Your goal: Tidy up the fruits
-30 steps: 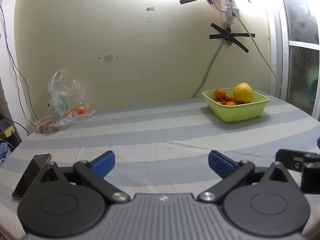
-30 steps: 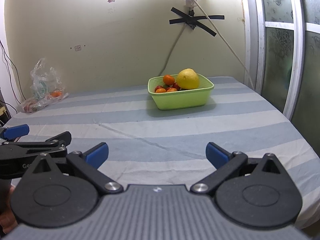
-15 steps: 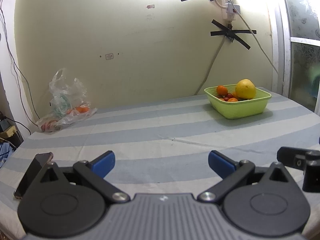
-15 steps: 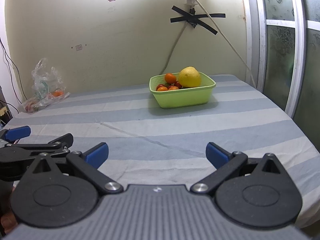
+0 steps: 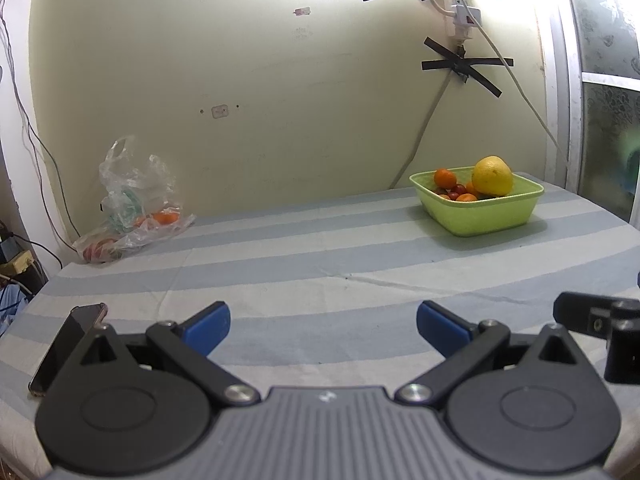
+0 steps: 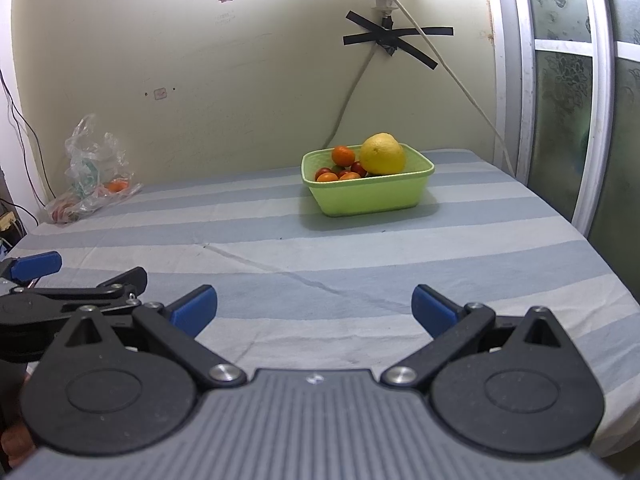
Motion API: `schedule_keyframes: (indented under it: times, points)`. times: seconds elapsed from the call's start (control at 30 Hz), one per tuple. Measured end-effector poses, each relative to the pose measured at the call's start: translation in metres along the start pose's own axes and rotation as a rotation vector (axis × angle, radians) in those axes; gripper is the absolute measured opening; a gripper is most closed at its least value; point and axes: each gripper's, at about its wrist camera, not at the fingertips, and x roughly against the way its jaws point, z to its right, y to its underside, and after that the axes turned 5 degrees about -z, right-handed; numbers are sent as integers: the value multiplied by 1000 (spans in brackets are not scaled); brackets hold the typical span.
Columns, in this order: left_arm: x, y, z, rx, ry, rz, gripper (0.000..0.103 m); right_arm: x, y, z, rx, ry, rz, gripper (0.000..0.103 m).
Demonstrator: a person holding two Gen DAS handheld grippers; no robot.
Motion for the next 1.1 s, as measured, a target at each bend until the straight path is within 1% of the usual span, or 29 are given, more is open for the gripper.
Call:
schedule_keyframes:
  times: [0.5, 1.1]
  points:
    - [-1, -1, -2, 8, 39, -24, 103, 1, -2, 3, -5, 3, 5, 103]
    - [1, -1, -2, 11, 42, -21, 103, 1, -3, 5, -6, 9, 5, 103]
